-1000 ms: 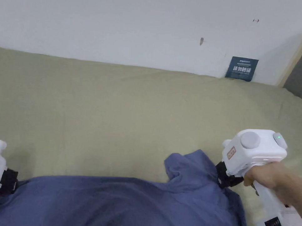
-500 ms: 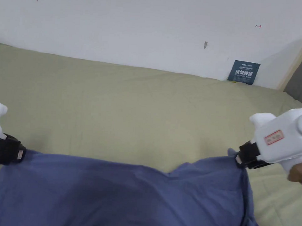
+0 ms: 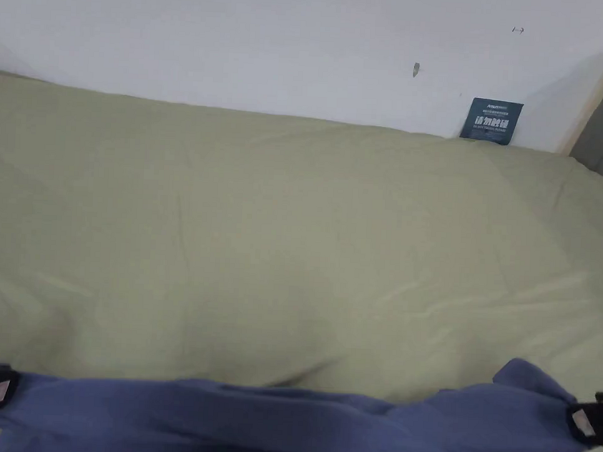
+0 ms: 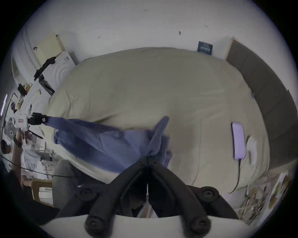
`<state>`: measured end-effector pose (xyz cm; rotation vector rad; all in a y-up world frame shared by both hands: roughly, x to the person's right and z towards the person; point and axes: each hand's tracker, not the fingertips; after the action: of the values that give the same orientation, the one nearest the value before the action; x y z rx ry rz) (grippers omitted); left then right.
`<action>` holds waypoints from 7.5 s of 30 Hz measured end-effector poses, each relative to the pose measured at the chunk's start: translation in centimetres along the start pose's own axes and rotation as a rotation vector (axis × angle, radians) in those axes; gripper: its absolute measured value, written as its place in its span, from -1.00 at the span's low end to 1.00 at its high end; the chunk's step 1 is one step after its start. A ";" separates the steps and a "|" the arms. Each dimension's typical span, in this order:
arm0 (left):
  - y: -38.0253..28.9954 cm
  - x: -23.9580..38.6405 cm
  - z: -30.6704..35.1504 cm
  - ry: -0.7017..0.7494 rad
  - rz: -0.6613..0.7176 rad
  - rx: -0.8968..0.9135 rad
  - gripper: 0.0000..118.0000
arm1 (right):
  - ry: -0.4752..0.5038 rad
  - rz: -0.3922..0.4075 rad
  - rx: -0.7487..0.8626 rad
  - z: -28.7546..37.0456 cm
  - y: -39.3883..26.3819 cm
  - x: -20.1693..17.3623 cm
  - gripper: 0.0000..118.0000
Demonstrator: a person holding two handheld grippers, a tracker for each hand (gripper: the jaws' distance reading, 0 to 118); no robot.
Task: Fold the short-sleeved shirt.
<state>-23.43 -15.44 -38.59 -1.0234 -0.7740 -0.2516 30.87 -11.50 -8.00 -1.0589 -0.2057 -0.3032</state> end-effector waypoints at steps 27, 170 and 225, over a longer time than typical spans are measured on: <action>-2.2 6.4 2.9 0.387 0.186 0.227 -0.18 | -0.355 -0.084 0.260 -0.9 -2.7 -5.6 0.17; -0.3 14.7 -10.7 -0.593 0.358 0.115 -1.00 | -0.133 -0.204 0.649 6.1 -9.9 -11.3 -0.96; 9.5 40.5 -14.0 -0.302 -0.110 -0.094 -0.74 | -0.212 -0.383 0.663 11.1 -13.6 -3.3 -0.94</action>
<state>16.90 -15.92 -21.30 -1.1237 -1.1025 -0.2319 22.86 -7.45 7.41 -0.3845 -0.6554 -0.4275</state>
